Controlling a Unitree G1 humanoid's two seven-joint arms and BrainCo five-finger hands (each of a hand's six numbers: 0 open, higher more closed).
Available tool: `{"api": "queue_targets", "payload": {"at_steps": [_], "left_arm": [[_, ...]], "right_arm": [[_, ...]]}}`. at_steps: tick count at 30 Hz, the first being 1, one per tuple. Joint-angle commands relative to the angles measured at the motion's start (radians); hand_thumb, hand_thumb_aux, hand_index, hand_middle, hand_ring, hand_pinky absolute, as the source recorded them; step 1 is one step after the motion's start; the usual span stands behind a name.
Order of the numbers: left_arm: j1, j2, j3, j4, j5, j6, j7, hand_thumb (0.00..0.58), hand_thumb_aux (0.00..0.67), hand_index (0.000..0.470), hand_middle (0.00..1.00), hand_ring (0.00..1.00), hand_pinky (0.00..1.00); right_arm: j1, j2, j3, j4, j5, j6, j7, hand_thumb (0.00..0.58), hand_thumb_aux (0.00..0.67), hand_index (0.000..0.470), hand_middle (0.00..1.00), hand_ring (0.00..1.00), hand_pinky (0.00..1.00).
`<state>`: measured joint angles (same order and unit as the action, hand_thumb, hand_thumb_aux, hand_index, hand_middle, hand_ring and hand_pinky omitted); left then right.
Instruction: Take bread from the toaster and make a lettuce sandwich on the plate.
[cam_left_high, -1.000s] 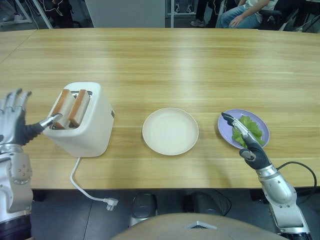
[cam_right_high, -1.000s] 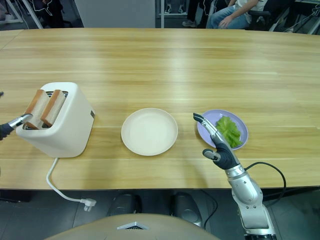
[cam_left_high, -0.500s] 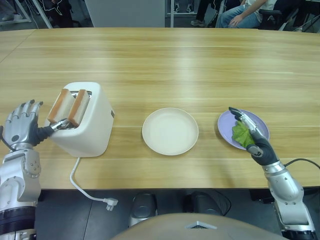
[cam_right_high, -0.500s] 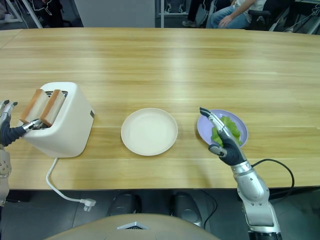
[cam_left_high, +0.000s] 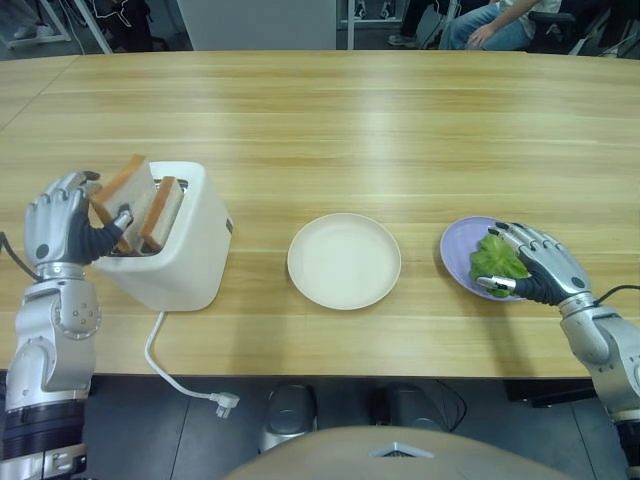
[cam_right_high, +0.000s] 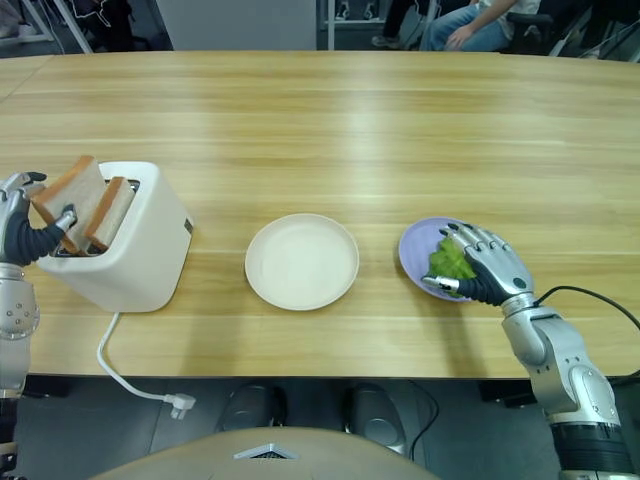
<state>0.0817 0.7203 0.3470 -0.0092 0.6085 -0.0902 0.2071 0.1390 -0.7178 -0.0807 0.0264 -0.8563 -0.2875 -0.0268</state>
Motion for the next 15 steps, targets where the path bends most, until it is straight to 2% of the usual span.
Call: {"api": "queue_targets", "payload": {"at_steps": [1, 9, 15], "left_arm": [[-0.022, -0.023, 0.013, -0.031, -0.066, -0.043, 0.007, 0.580, 0.670, 0.460, 1.00, 1.00, 1.00], [-0.063, -0.054, 0.051, -0.071, -0.160, -0.088, 0.006, 0.580, 0.670, 0.460, 1.00, 1.00, 1.00], [-0.083, -0.064, 0.126, -0.214, -0.226, -0.115, 0.001, 0.580, 0.670, 0.460, 1.00, 1.00, 1.00]], "right_arm": [[-0.069, -0.060, 0.072, 0.077, -0.152, 0.074, -0.042, 0.000, 0.000, 0.000, 0.00, 0.00, 0.00], [-0.217, -0.106, 0.256, 0.298, -0.333, 0.164, -0.156, 0.000, 0.000, 0.000, 0.00, 0.00, 0.00], [-0.339, -0.103, 0.402, 0.567, -0.390, 0.179, -0.222, 0.000, 0.000, 0.000, 0.00, 0.00, 0.00]]}}
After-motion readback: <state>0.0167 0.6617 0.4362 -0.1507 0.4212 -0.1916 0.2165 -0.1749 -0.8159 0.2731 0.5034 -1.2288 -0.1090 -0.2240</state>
